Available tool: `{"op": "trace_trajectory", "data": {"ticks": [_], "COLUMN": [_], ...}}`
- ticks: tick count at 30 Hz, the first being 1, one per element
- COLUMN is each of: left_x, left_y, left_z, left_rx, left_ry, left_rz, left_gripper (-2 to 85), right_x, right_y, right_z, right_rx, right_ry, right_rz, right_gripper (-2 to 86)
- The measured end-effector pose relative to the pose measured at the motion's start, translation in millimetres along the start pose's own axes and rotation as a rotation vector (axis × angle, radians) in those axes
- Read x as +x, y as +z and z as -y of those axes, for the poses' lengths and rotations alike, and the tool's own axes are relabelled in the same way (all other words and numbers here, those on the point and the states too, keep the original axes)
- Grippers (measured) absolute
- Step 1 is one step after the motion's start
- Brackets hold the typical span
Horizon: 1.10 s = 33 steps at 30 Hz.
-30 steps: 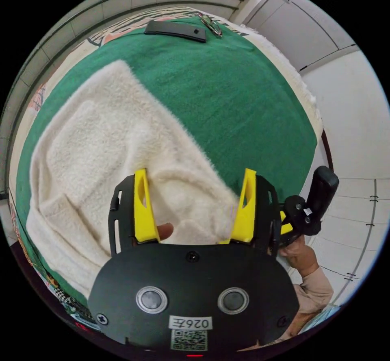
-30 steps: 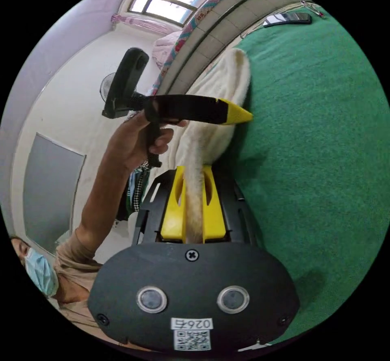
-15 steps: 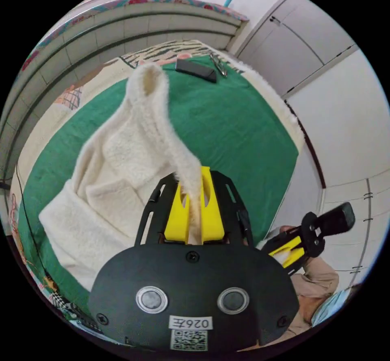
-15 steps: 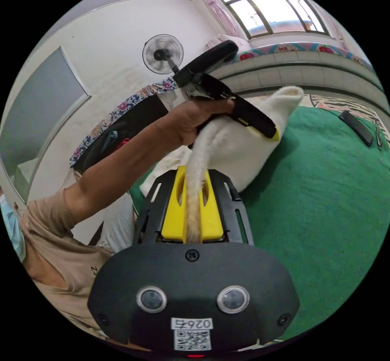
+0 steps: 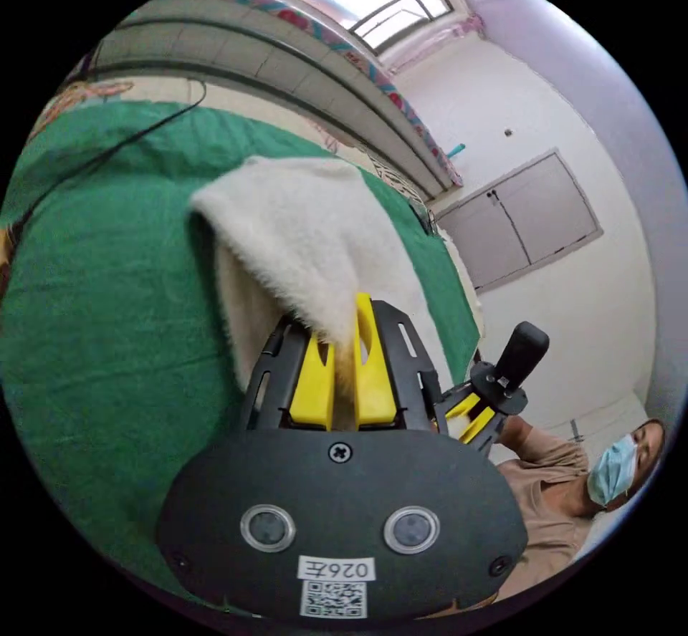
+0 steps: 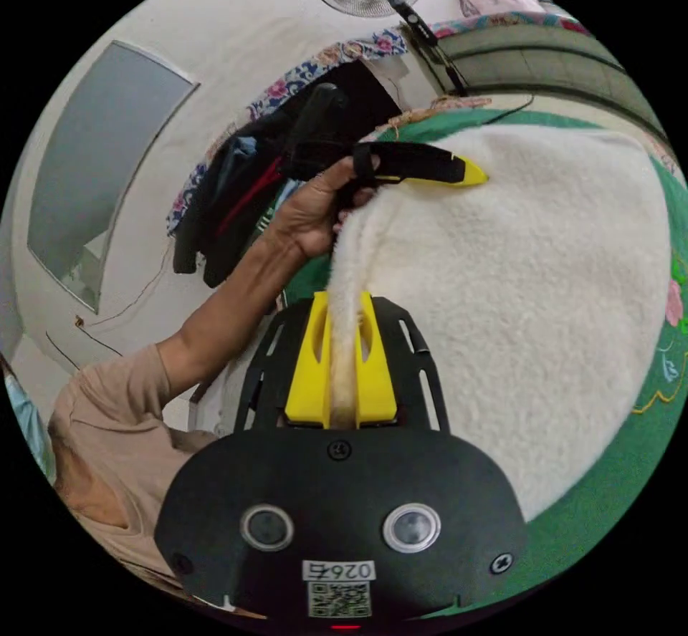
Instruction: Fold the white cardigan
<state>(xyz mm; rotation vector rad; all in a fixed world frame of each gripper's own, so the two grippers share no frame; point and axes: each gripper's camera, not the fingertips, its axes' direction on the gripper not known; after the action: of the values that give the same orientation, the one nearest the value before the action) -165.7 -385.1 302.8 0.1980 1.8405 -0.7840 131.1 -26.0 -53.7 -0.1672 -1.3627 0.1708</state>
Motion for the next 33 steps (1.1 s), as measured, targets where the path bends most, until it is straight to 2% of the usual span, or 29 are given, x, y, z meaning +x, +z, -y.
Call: {"op": "trace_trajectory", "data": {"ticks": [2, 3, 9, 13, 17, 21, 23, 25, 27, 29, 30, 33], "left_x": [-41.8, -45.4, -39.0, -48.8, -28.4, 13.0, 45.3, 67.7, 82.5, 73.1, 67.1, 62.8], "left_y": [-2.0, -4.2, -25.9, -62.4, -98.6, -111.2, -102.0, -83.5, -51.2, 17.3, 35.0, 33.4], "left_z": [1.9, 4.6, 27.1, 20.3, 6.5, 1.0, 3.4, 6.0, 10.1, 18.3, 19.4, 26.1], "left_rx": [-0.014, -0.015, -0.038, 0.114, 0.239, 0.306, 0.257, 0.184, 0.070, -0.181, -0.252, -0.219], "left_ry": [-0.123, -0.126, -0.096, -0.162, -0.137, -0.017, 0.119, 0.225, 0.314, 0.314, 0.313, 0.248], "left_rz": [-0.140, -0.155, -0.096, -0.153, -0.047, 0.028, 0.088, 0.126, 0.198, 0.456, 0.505, 0.458], "left_gripper": [1.9, 1.9, 4.6, 5.6, 2.2, -0.6, -0.8, -0.9, -0.9, -0.9, -0.9, -0.7], "right_x": [7.5, 10.3, -2.1, -33.8, -57.8, -56.7, -51.4, -42.0, -17.7, 9.5, 26.0, 39.2], "right_y": [19.3, 22.1, 38.5, 47.9, 38.8, 17.7, 8.2, -4.0, -8.8, 6.3, 12.9, -24.9], "right_z": [0.0, 1.4, 6.9, 11.0, 7.6, 8.7, 10.1, 9.6, 14.6, 22.0, 26.0, 31.8], "right_rx": [0.000, 0.016, 0.004, -0.029, 0.009, 0.010, 0.000, 0.040, 0.026, -0.115, -0.184, -0.077], "right_ry": [0.022, 0.029, -0.075, -0.239, -0.367, -0.412, -0.389, -0.346, -0.239, -0.170, -0.133, -0.087], "right_rz": [0.033, 0.055, 0.013, -0.079, -0.150, -0.031, -0.018, -0.101, -0.345, -0.529, -0.515, -0.373], "right_gripper": [3.1, 3.7, 7.9, 14.3, 16.7, 14.6, 13.0, 10.5, 6.4, 2.9, 1.2, -0.3]}}
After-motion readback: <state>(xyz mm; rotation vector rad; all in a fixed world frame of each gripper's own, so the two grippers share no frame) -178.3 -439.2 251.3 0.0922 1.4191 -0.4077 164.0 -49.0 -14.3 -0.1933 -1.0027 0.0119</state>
